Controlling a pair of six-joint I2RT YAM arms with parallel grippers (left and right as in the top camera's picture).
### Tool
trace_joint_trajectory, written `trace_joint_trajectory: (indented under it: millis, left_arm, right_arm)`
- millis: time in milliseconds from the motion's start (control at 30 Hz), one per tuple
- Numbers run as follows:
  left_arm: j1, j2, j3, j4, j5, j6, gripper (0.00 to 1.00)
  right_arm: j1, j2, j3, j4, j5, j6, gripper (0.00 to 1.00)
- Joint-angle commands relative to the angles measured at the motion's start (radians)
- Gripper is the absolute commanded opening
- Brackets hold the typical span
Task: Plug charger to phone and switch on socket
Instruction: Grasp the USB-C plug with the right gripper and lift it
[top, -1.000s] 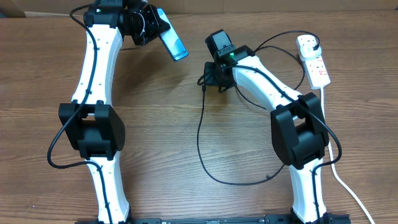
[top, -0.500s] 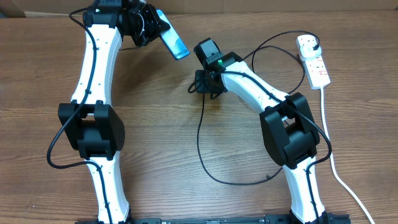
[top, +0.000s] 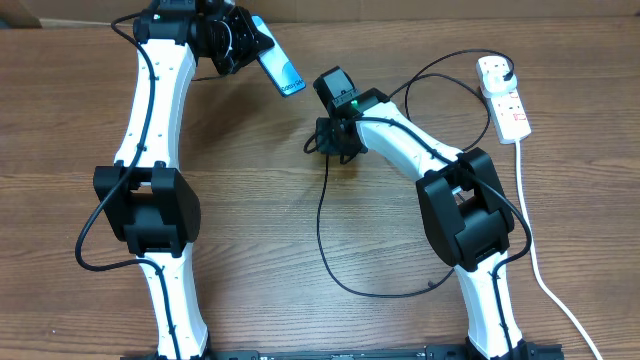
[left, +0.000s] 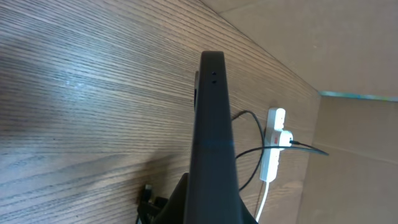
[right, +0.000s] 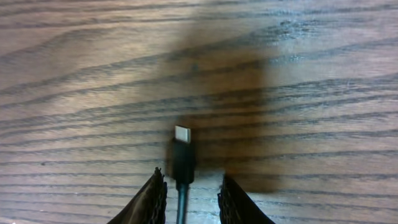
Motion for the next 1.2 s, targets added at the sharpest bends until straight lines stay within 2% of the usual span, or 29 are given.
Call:
trace_joint_trajectory:
  millis: [0,567,700,933,1167]
  left_arm:
    - [0.002,-0.035,0.018,0.008,0.05,-0.006,0.04]
    - [0.002,-0.035,0.018,0.007,0.05,-0.004,0.04]
    - [0.002,-0.035,0.018,0.005,0.05,-0.002,0.04]
    - [0.002,-0.035,0.018,0.005,0.048,-0.001,0.04]
    - [0.002,-0.035,0.018,0.005,0.048,-0.001,0.04]
  right_arm:
    - [0.007,0.013,-0.025,0.018,0.017,-0.003,0.26]
    - [0.03,0.063,-0.05,0.003,0.016,-0.002,0.18]
    - [0.03,0.07,-0.05,-0.006,-0.009,0.011,0.04]
    - [0.011,0.07,-0.04,0.012,-0.104,0.031,0.04]
    - [-0.087,0.051,0.08,-0.068,-0.333,-0.15,0.04]
